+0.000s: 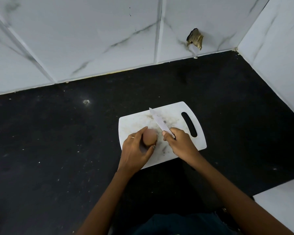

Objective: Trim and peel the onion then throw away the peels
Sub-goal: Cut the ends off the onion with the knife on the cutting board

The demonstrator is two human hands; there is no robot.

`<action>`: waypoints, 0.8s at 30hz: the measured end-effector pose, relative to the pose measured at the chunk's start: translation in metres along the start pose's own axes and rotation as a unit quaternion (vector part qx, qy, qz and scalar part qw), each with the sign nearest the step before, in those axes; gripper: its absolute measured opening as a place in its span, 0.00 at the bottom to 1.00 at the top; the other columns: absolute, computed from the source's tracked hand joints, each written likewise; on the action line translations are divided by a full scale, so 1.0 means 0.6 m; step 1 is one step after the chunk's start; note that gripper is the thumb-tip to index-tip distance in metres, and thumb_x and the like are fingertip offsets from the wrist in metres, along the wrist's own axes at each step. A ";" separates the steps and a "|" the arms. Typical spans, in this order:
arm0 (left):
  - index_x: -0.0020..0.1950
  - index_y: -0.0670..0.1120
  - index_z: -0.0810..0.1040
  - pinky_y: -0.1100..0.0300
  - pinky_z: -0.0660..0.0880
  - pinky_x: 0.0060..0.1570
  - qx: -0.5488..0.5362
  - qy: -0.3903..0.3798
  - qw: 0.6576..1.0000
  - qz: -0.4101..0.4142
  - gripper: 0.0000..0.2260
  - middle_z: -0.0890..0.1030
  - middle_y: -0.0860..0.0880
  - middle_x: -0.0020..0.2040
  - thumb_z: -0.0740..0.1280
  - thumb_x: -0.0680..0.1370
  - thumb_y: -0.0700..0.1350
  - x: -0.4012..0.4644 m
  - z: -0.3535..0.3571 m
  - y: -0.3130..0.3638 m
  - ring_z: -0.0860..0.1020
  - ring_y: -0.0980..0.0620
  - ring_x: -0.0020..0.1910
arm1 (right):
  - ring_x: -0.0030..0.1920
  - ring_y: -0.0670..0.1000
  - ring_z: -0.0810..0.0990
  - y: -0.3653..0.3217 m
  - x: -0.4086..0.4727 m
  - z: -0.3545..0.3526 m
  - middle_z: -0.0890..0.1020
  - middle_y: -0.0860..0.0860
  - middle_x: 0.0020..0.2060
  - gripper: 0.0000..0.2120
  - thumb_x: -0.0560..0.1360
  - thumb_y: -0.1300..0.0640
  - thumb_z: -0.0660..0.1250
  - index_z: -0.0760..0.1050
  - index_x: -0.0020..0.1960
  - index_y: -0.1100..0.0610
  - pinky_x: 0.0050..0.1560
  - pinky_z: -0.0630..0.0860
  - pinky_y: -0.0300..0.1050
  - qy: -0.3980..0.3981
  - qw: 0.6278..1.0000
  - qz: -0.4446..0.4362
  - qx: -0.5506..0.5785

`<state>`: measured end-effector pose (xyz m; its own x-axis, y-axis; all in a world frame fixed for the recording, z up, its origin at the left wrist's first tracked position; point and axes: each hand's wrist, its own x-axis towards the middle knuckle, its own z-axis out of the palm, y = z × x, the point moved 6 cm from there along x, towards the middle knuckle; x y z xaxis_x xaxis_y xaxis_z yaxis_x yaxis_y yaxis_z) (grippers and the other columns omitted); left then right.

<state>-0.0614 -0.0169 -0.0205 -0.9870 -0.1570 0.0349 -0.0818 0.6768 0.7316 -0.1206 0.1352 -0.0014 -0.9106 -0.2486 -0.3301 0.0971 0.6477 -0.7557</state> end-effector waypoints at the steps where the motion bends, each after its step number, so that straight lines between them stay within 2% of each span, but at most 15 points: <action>1: 0.69 0.50 0.69 0.56 0.68 0.60 0.012 0.010 1.000 -0.002 0.30 0.77 0.51 0.62 0.62 0.70 0.63 0.002 -0.002 -0.001 0.74 0.50 0.61 | 0.26 0.45 0.68 -0.005 -0.003 -0.001 0.70 0.47 0.26 0.17 0.80 0.51 0.58 0.75 0.44 0.63 0.31 0.65 0.40 -0.004 1.000 -0.006 -0.007; 4: 0.66 0.50 0.73 0.54 0.67 0.57 0.047 0.041 0.998 -0.013 0.29 0.81 0.51 0.57 0.64 0.69 0.64 0.009 -0.005 0.001 0.77 0.47 0.57 | 0.23 0.42 0.68 -0.012 -0.011 -0.003 0.69 0.45 0.24 0.16 0.81 0.51 0.57 0.74 0.41 0.59 0.30 0.62 0.35 -0.007 1.000 -0.014 -0.012; 6: 0.64 0.49 0.75 0.51 0.71 0.54 0.064 0.060 0.996 -0.015 0.27 0.82 0.50 0.53 0.66 0.70 0.62 0.017 -0.007 0.005 0.78 0.47 0.54 | 0.24 0.42 0.67 -0.014 -0.013 -0.004 0.68 0.45 0.23 0.16 0.81 0.52 0.56 0.74 0.41 0.59 0.30 0.62 0.34 -0.008 1.000 -0.010 -0.002; 12: 0.66 0.47 0.74 0.50 0.73 0.53 0.074 0.064 0.994 -0.039 0.25 0.82 0.48 0.53 0.70 0.73 0.57 0.037 -0.004 0.018 0.79 0.46 0.52 | 0.22 0.41 0.71 -0.015 -0.016 -0.007 0.72 0.43 0.19 0.16 0.82 0.51 0.55 0.72 0.39 0.56 0.30 0.62 0.33 -0.016 1.000 0.007 -0.001; 15: 0.69 0.47 0.72 0.52 0.73 0.51 0.058 0.054 0.996 -0.046 0.27 0.81 0.46 0.54 0.69 0.74 0.57 0.038 -0.002 0.023 0.77 0.45 0.52 | 0.24 0.42 0.67 -0.016 -0.017 -0.010 0.68 0.43 0.24 0.17 0.82 0.53 0.54 0.73 0.40 0.58 0.30 0.61 0.34 -0.012 1.000 0.010 -0.001; 20: 0.73 0.45 0.66 0.52 0.72 0.54 0.073 0.037 0.996 -0.035 0.30 0.79 0.43 0.58 0.63 0.75 0.58 0.031 -0.002 0.025 0.75 0.43 0.57 | 0.27 0.42 0.67 -0.018 -0.019 0.002 0.69 0.43 0.28 0.16 0.82 0.55 0.53 0.76 0.49 0.63 0.30 0.62 0.35 -0.043 0.998 0.012 -0.038; 24: 0.73 0.43 0.66 0.53 0.72 0.55 0.072 0.024 0.997 -0.033 0.28 0.78 0.42 0.58 0.62 0.76 0.55 0.030 -0.002 0.028 0.75 0.43 0.57 | 0.30 0.49 0.70 -0.022 -0.022 0.012 0.78 0.55 0.36 0.16 0.82 0.55 0.52 0.75 0.52 0.64 0.35 0.68 0.44 -0.044 0.996 0.001 -0.074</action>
<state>-0.0801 -0.0094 -0.0069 -0.9715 -0.2357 0.0246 -0.1685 0.7601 0.6276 -0.1073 0.1248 0.0089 -0.8715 -0.3040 -0.3848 0.0338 0.7456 -0.6656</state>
